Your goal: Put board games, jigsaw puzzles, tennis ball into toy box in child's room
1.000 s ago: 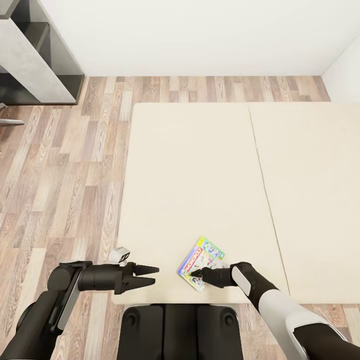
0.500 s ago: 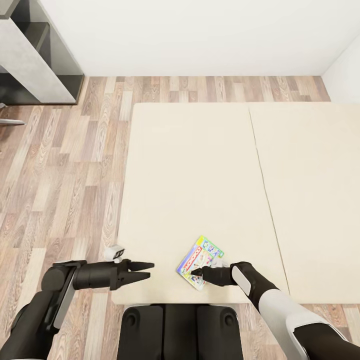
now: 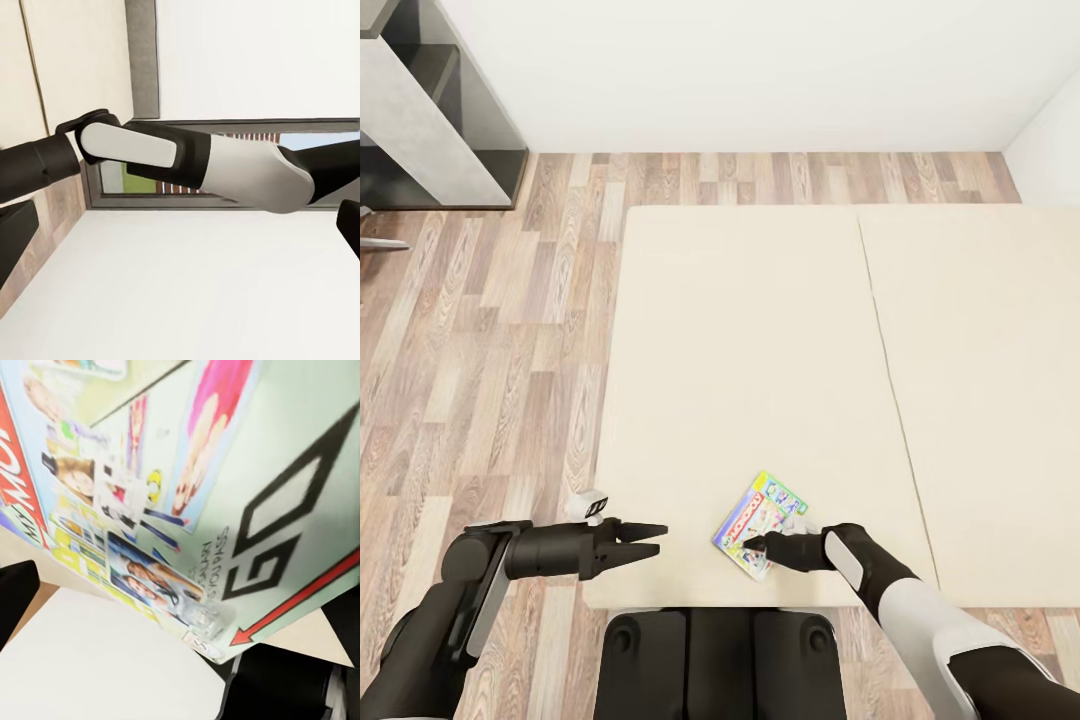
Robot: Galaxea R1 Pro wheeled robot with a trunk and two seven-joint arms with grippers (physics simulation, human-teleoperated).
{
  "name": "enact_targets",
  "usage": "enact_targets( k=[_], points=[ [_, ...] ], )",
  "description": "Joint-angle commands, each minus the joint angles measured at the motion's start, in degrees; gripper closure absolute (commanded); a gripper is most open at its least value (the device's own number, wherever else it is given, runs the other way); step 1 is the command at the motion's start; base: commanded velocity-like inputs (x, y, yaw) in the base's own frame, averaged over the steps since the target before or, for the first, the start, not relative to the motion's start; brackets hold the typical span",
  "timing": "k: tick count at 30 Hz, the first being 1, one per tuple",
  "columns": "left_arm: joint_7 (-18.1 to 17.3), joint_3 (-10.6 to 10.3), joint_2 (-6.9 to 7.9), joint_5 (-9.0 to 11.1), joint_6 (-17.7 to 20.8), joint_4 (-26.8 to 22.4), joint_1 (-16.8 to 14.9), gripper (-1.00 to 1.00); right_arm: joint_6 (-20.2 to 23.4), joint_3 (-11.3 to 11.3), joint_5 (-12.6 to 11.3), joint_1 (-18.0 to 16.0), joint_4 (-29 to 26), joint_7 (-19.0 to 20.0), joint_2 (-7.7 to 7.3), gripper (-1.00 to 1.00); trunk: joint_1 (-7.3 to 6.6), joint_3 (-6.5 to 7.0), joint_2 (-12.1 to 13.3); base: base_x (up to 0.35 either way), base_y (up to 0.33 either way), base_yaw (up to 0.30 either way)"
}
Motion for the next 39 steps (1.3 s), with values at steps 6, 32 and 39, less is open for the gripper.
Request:
enact_targets(
  k=[6,32,39],
  points=[
    [-0.2,0.0,-0.01,0.0,0.6,0.0,0.0,-1.0,-0.2,0.1,0.3,0.0,-0.1,0.0,-0.19,-1.0,0.04,0.2,-0.1,0.0,0.0,0.0],
    [-0.2,0.0,-0.05,-0.2,0.6,0.0,0.0,-1.0,-0.4,0.1,0.4,0.0,0.0,-0.1,-0.52,-1.0,0.04,2.27,-0.1,0.0,0.0,0.0],
    [-0.2,0.0,-0.03,-0.3,0.6,0.0,0.0,-1.0,-4.5,0.2,0.4,0.0,0.4,-0.1,-0.57,-1.0,0.04,2.3,-0.1,0.0,0.0,0.0]
  ],
)
